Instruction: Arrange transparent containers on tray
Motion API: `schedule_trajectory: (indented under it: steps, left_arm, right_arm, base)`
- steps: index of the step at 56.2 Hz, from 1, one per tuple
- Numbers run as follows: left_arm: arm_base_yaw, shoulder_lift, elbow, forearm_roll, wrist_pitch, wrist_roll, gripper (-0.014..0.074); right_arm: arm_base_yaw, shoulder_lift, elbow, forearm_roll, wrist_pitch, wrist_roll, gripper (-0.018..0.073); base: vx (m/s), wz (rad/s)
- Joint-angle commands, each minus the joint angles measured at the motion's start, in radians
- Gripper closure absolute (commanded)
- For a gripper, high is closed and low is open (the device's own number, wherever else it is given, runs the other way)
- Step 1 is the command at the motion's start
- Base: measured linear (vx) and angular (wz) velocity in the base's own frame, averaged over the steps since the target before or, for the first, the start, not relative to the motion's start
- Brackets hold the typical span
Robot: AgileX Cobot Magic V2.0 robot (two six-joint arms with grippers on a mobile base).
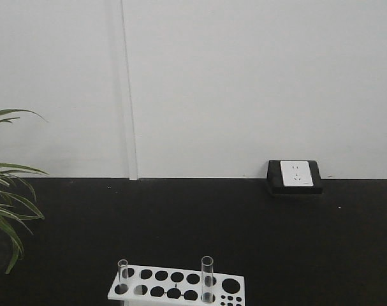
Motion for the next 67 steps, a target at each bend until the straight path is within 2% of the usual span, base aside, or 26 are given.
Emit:
schedule_trajectory:
  steps: [1, 45, 52, 59, 67]
  left_arm:
    - [0.002, -0.023, 0.035, -0.01, -0.081, -0.001, 0.0603]
    - [0.002, -0.023, 0.035, -0.009, -0.081, -0.001, 0.0603]
    - [0.002, -0.023, 0.035, -0.01, -0.134, -0.002, 0.0603]
    - [0.002, -0.023, 0.035, -0.01, -0.218, -0.004, 0.0603]
    - [0.002, -0.023, 0.021, -0.012, -0.416, -0.031, 0.0603]
  right_arm:
    - [-0.001, -0.007, 0.009, -0.002, -0.084, -0.006, 0.0571]
    - [-0.001, -0.007, 0.009, -0.025, -0.097, -0.017, 0.0571]
    - [-0.001, -0.007, 0.009, -0.022, -0.186, -0.01, 0.0571]
    - [-0.001, -0.007, 0.008, -0.024, -0.338, -0.01, 0.0571]
    - [-0.001, -0.007, 0.004, -0.024, -0.537, -0.01, 0.0571]
  base:
    - [0.0, 0.0]
    - [0.0, 0.0]
    - [0.0, 0.0]
    - [0.0, 0.0]
    - [0.0, 0.0]
